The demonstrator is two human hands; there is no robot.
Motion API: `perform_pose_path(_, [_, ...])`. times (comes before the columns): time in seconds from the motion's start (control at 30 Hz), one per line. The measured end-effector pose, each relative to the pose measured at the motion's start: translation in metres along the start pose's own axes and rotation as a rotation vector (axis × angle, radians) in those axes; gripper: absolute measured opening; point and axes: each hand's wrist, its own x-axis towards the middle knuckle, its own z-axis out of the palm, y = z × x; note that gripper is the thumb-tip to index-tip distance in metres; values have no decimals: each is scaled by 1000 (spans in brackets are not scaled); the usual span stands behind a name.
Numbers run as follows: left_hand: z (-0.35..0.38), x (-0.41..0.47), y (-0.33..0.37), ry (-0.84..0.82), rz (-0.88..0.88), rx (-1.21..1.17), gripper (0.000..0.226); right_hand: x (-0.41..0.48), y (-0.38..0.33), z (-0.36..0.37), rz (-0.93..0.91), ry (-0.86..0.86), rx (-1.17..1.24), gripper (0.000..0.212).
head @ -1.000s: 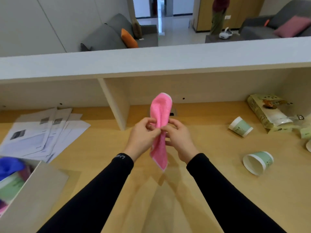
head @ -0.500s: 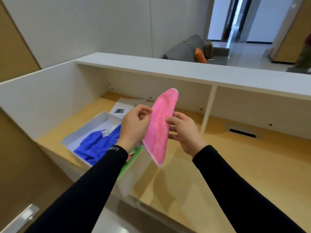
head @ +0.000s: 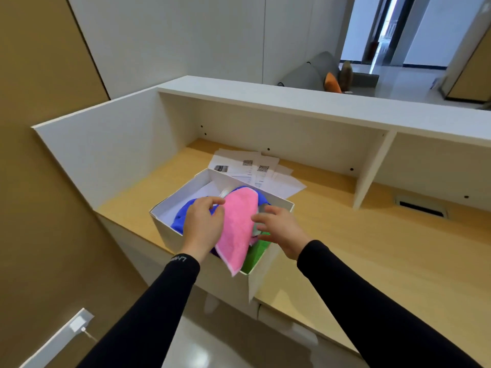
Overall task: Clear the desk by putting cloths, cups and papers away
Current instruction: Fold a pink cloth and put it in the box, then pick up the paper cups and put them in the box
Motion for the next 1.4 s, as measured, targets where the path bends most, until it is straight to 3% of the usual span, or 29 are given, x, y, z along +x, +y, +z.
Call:
perform_pose_path(0.23, [67, -15, 70, -111, 192, -100, 21, -21, -2, -87, -29, 197, 68, 55])
perform_pose_path(0.43, [159, -49, 149, -284, 272, -143, 16, -65, 10, -204, -85, 368, 121, 48])
perform_pose_path(0.63, [269, -122, 229, -489, 324, -155, 14, -131, 54, -351, -67, 592, 215, 34])
perform_pose_path(0.87, [375, -228, 304, -777, 380, -119, 18, -210, 118, -483, 27, 856, 278, 34])
perform_pose_path(1.17, [453, -285, 327, -998, 360, -16, 27, -254, 174, -552, 128, 1019, 275, 48])
perform_pose_path(1.4, [496, -281, 331, -1205, 229, -12, 60, -233, 173, -574, 163, 1025, 171, 57])
